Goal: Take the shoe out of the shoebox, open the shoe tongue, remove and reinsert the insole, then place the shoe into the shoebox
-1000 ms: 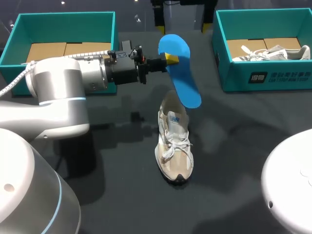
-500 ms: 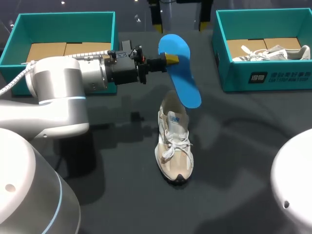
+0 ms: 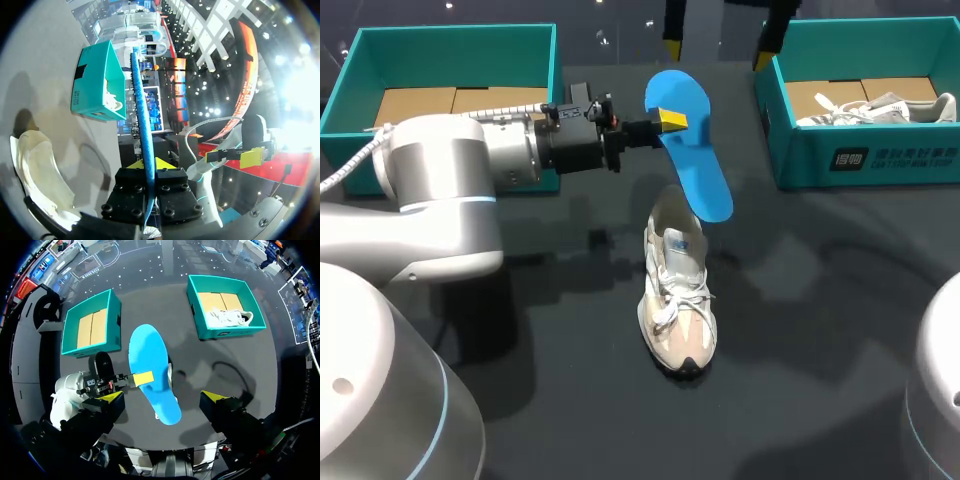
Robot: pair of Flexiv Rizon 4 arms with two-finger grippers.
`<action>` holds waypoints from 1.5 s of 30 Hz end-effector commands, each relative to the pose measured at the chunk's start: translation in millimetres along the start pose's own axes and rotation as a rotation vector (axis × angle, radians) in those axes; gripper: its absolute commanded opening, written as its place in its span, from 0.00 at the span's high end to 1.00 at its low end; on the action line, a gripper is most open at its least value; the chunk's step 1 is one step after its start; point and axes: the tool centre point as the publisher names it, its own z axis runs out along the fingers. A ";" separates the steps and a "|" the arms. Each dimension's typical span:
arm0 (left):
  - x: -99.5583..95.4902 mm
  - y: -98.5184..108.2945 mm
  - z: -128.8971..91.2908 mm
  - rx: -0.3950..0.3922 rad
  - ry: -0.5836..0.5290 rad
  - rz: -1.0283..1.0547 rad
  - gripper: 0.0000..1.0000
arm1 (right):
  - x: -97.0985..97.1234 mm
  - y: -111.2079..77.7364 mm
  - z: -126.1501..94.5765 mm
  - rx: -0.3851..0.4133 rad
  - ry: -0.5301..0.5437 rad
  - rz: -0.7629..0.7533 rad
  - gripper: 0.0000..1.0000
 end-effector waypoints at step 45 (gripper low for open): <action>-0.5 0.2 0.3 0.000 0.000 0.000 1.00 | -83.8 -20.3 44.3 0.149 1.250 0.039 0.00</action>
